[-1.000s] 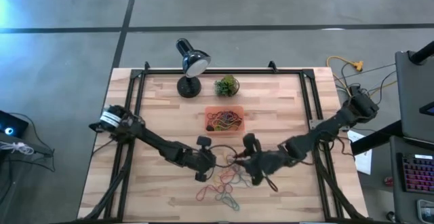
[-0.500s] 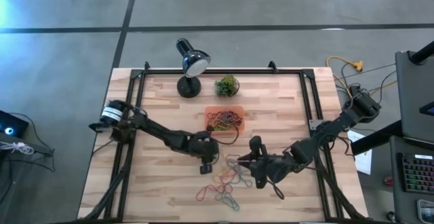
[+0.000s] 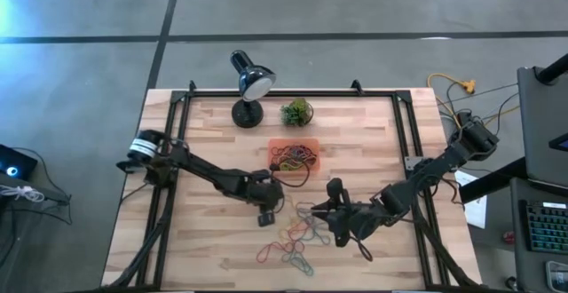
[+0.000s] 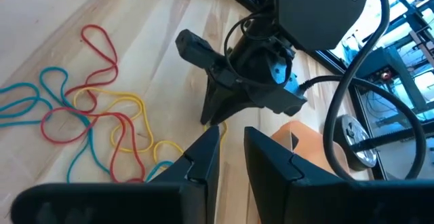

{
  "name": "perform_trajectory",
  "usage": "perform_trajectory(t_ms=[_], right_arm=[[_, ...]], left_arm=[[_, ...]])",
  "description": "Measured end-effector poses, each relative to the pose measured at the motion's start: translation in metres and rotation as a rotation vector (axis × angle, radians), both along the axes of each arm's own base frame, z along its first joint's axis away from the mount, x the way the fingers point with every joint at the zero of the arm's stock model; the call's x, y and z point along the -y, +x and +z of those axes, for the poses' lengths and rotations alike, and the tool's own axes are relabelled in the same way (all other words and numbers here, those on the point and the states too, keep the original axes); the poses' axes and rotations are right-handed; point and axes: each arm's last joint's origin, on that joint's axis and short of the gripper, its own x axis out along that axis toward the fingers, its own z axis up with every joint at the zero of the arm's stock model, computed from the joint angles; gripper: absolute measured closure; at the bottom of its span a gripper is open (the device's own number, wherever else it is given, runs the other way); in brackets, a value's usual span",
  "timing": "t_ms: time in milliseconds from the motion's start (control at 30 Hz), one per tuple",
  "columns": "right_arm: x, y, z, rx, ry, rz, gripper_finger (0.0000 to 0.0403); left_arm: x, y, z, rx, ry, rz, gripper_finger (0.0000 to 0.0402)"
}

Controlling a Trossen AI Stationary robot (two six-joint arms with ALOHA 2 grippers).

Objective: Pick and place rubber bands into bin
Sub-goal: Put the yellow rubber band into the orange bin

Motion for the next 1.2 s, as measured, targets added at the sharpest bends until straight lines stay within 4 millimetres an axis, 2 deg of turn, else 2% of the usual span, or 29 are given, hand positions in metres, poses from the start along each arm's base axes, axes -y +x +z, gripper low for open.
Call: perform_trajectory(t_ms=[100, 433, 667, 800, 1200], right_arm=[[0.000, 0.000, 0.000, 0.000, 0.000, 0.000, 0.0340], [0.000, 0.000, 0.000, -0.004, -0.002, 0.000, 0.0339], [0.000, 0.000, -0.001, -0.007, -0.005, 0.001, 0.0342], [0.001, -0.001, -0.001, -0.009, -0.006, 0.000, 0.0342], [0.001, -0.001, -0.002, -0.010, -0.007, 0.000, 0.0344]], left_arm=[[0.001, -0.003, -0.002, -0.030, 0.006, -0.005, 0.0395], [0.007, -0.007, 0.002, -0.030, 0.091, -0.013, 0.0401], [0.016, -0.019, 0.017, 0.001, 0.261, -0.026, 0.0401], [0.024, -0.021, 0.034, 0.035, 0.349, -0.007, 0.0401], [0.049, -0.020, 0.061, 0.168, 0.618, 0.012, 0.0401]])
